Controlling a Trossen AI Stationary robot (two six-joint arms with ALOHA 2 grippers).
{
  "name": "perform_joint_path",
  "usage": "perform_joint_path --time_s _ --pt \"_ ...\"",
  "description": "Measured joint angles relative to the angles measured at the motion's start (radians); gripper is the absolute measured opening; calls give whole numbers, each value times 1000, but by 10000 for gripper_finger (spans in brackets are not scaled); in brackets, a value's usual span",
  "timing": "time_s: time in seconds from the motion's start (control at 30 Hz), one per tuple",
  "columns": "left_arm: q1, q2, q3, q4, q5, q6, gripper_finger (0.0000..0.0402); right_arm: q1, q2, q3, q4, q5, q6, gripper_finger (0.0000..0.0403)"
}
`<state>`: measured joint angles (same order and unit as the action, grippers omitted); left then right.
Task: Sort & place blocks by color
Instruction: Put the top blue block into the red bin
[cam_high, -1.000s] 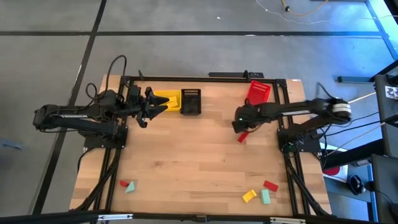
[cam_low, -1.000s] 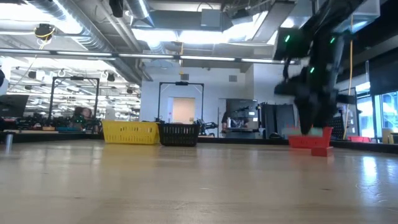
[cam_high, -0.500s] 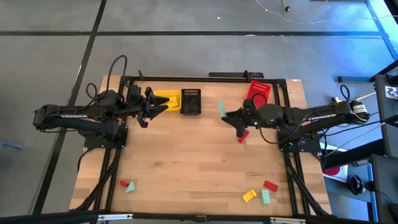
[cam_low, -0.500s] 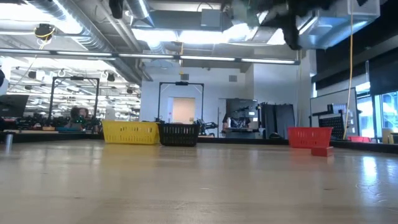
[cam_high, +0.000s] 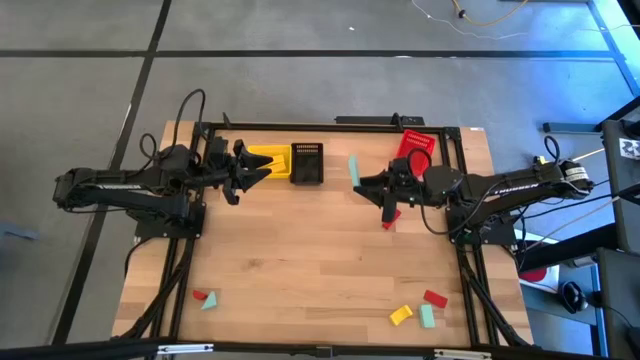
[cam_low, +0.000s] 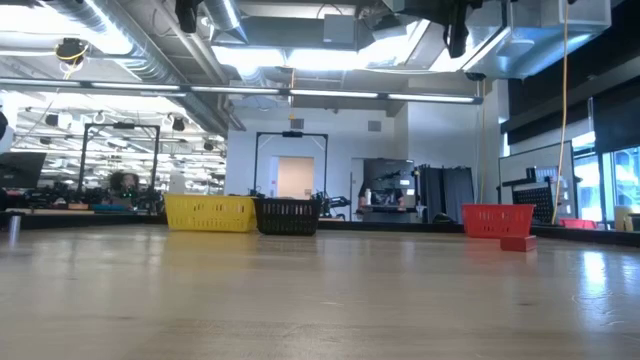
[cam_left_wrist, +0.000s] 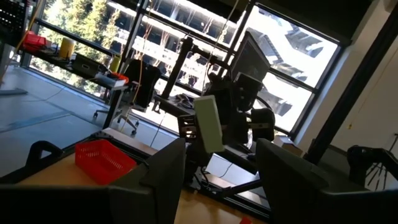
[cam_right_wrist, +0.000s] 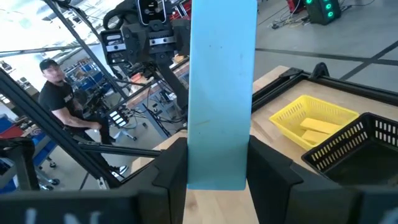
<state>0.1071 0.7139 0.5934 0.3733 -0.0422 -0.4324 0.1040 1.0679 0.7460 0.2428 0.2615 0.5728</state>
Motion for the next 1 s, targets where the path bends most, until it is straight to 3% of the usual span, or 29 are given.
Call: perform_joint_path --time_s 0.2,0.47,0.6,0.73,1.0 --pt "0 0 0 0 0 -1 188 -9 -7 13 -67 -1 31 128" --pt "0 -2 0 12 -1 -4 188 -221 -27 303 -927 85 84 128" --pt "0 -2 0 12 -1 -4 188 -384 -23 348 -1241 113 138 128" --pt "0 -2 0 11 -1 -3 188 -543 -22 282 -1331 100 127 128" --pt "0 -2 0 10 -45 -3 188 -849 26 85 -1130 -20 94 128"
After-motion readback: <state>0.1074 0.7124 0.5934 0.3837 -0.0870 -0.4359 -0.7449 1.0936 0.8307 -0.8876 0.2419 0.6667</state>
